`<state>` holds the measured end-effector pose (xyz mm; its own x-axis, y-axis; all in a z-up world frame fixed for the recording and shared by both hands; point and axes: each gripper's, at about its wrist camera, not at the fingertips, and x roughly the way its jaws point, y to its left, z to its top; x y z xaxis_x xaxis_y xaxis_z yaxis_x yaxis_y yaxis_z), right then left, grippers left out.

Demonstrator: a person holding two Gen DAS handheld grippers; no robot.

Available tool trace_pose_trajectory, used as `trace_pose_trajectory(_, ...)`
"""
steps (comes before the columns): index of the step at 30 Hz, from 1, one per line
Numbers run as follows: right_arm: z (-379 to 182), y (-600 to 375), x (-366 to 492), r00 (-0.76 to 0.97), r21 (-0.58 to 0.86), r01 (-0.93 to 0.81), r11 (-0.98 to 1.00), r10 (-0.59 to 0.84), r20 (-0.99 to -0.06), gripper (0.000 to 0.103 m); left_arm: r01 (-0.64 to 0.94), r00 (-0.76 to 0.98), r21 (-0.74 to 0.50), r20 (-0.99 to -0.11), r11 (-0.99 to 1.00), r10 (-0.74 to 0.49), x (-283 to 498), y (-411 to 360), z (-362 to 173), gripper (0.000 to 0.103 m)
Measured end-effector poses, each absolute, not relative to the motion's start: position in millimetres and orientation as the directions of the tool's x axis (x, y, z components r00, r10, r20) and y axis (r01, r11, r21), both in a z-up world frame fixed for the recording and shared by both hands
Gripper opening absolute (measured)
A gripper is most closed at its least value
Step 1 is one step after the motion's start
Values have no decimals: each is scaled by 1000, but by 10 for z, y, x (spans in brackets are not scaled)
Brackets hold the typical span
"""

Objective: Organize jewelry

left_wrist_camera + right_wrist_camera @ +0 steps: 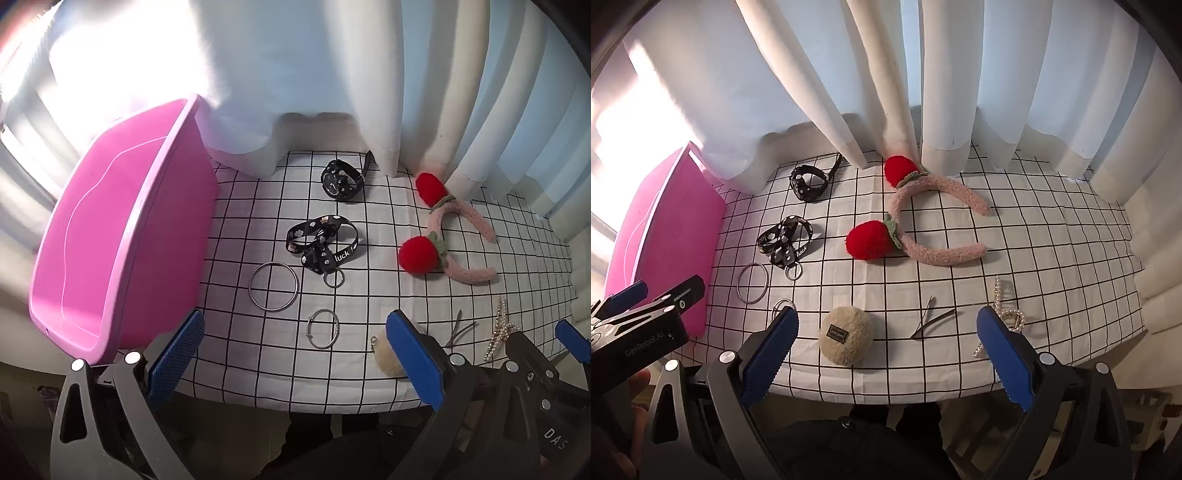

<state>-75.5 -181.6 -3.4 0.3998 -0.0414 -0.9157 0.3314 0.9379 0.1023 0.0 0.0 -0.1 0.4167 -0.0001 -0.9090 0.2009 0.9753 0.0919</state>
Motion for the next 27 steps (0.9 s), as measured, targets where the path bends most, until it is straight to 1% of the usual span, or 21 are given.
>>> trace_pose_trajectory(27,12,-1786,-755,417,105,323,941,-41,-908,93,200,422,85,-906,976,-8,6,33,23,97)
